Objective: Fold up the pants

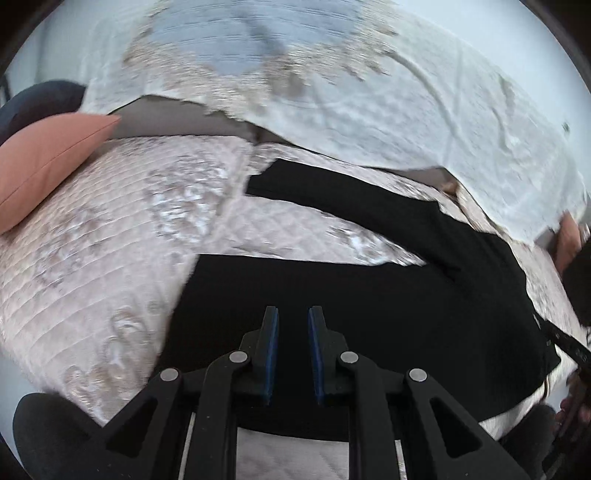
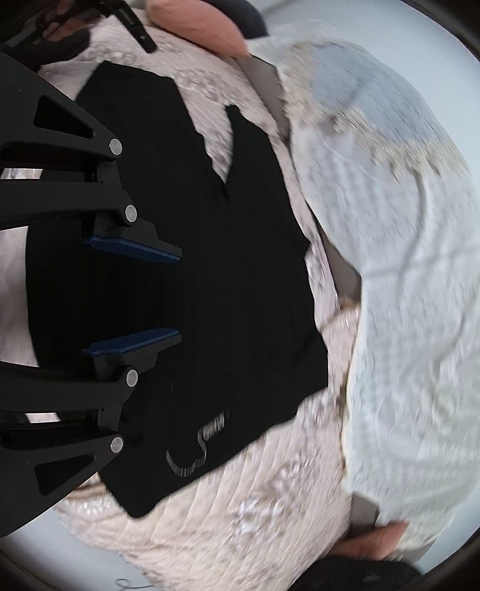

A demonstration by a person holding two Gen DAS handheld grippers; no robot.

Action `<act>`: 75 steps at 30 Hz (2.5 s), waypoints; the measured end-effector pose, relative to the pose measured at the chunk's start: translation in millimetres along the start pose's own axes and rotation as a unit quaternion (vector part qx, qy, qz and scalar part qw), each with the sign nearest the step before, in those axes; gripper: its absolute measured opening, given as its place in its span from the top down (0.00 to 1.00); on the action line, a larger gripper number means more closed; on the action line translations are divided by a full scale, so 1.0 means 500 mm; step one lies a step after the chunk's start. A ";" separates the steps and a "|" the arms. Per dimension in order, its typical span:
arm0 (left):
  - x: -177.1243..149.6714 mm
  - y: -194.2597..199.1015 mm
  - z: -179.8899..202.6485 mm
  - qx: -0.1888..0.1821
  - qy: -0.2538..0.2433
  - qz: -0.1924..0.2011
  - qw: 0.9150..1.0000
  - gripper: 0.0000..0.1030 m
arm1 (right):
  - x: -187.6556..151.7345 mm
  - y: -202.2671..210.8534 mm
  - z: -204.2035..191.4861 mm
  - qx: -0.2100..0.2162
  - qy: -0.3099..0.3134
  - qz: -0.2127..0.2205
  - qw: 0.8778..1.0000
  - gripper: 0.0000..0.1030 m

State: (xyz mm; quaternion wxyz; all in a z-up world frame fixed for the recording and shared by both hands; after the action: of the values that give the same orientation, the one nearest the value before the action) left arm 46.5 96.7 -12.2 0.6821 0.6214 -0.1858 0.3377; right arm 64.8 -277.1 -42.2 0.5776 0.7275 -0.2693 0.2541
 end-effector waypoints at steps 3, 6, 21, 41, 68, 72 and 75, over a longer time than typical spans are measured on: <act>-0.006 -0.003 0.035 -0.014 -0.018 -0.006 1.000 0.72 | -0.016 -0.008 -0.033 -0.001 0.028 -0.011 1.000 0.61; -0.013 -0.006 0.067 -0.021 -0.038 -0.011 0.999 0.69 | -0.031 -0.010 -0.054 -0.001 0.049 -0.022 0.999 0.61; -0.037 -0.023 0.136 -0.035 -0.083 -0.038 0.995 0.68 | -0.058 -0.018 -0.093 -0.001 0.076 -0.042 0.996 0.61; -0.048 -0.021 0.144 -0.033 -0.096 -0.044 0.994 0.68 | -0.061 -0.005 -0.092 0.004 0.075 -0.041 0.996 0.61; 0.200 -0.205 0.132 -0.048 -0.182 -0.023 0.982 0.68 | 0.162 -0.166 -0.030 0.048 0.155 -0.042 0.986 0.53; 0.270 -0.275 0.124 -0.054 -0.197 -0.026 0.979 0.68 | 0.213 -0.221 -0.016 0.047 0.173 -0.049 0.983 0.53; 0.321 -0.335 0.123 -0.060 -0.211 -0.034 0.975 0.61 | 0.249 -0.274 -0.005 0.054 0.196 -0.058 0.977 0.52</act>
State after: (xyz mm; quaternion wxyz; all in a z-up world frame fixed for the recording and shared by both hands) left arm 285.2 73.8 -15.6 0.6745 0.6426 -0.3245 0.1639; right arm 248.8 -261.4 -53.4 0.5927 0.7083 -0.0941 0.3717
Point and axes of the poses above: each gripper's, at about its wrist camera, not at the fingertips, and y roughly against the way its jaws point, z to its right, x to its top, the point moved 3 cm from there along -y, roughly the way its jaws point, and after that the axes turned 1 degree about -y, right-handed, at the moved point
